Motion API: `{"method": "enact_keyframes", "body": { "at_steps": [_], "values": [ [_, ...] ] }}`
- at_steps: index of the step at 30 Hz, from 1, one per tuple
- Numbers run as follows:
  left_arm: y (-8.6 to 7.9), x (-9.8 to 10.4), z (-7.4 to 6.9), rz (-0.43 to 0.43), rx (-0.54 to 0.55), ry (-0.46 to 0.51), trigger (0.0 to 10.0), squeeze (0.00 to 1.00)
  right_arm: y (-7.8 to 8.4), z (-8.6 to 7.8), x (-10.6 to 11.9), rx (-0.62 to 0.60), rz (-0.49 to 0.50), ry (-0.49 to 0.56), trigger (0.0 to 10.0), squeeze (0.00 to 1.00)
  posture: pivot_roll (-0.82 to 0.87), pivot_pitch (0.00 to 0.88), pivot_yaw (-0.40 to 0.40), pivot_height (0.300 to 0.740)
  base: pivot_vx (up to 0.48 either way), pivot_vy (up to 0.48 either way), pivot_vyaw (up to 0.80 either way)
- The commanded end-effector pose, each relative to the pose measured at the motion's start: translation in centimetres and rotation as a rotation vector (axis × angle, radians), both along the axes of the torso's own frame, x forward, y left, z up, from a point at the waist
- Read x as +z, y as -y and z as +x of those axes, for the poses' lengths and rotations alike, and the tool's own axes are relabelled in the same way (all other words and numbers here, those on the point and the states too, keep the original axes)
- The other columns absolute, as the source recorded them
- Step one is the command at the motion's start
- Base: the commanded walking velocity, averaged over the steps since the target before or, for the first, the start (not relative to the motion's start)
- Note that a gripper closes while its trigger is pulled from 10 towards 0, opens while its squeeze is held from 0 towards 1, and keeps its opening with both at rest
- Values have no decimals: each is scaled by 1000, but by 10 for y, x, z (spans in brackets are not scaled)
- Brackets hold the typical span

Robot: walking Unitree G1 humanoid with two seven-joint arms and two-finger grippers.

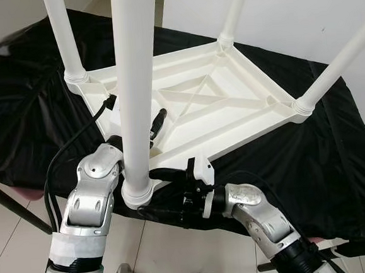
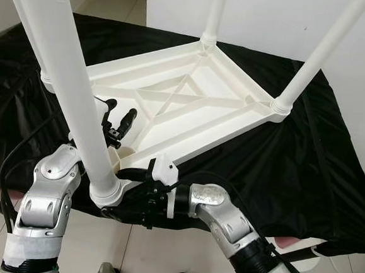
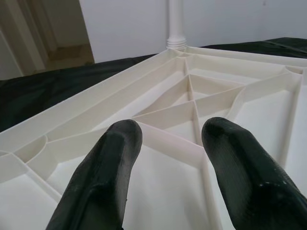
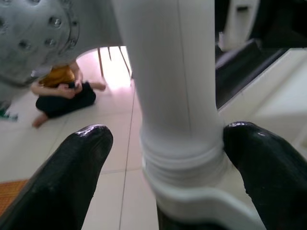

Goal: Building children table

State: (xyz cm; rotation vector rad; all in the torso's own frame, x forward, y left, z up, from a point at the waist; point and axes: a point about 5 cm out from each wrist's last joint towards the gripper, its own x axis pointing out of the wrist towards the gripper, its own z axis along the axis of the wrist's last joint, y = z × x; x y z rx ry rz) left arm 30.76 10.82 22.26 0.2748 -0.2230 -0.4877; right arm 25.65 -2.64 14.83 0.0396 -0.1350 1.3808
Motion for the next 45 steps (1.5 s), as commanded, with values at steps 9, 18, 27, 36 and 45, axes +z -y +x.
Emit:
{"method": "enact_keyframes", "body": {
  "at_steps": [9, 18, 27, 36, 45],
  "values": [
    [10, 9, -1, -9, 1, 29, 10000, 0, -39, 6, 4, -55, 51, 5, 10000, 0, 283, 143, -127, 740, 0, 0, 0],
    [13, 11, -1, -20, 4, 34, 10000, 0, -66, 8, 4, -108, 126, -49, 1098, 0, 287, 138, -129, 740, 0, 0, 0],
    [-14, 4, 6, 29, 79, 20, 10000, 0, -30, 23, 8, -207, 163, -31, 0, 0, 272, 142, -128, 740, 0, 0, 0],
    [-44, -8, 12, 90, 152, -10, 10000, 0, 9, 27, 11, -270, 142, 45, 0, 0, 247, 145, -112, 740, 0, 0, 0],
    [-55, -14, 12, 121, 166, -30, 10000, 0, 43, 13, 6, -307, 96, 55, 0, 0, 234, 148, -94, 740, 0, 0, 0]
  ]
}}
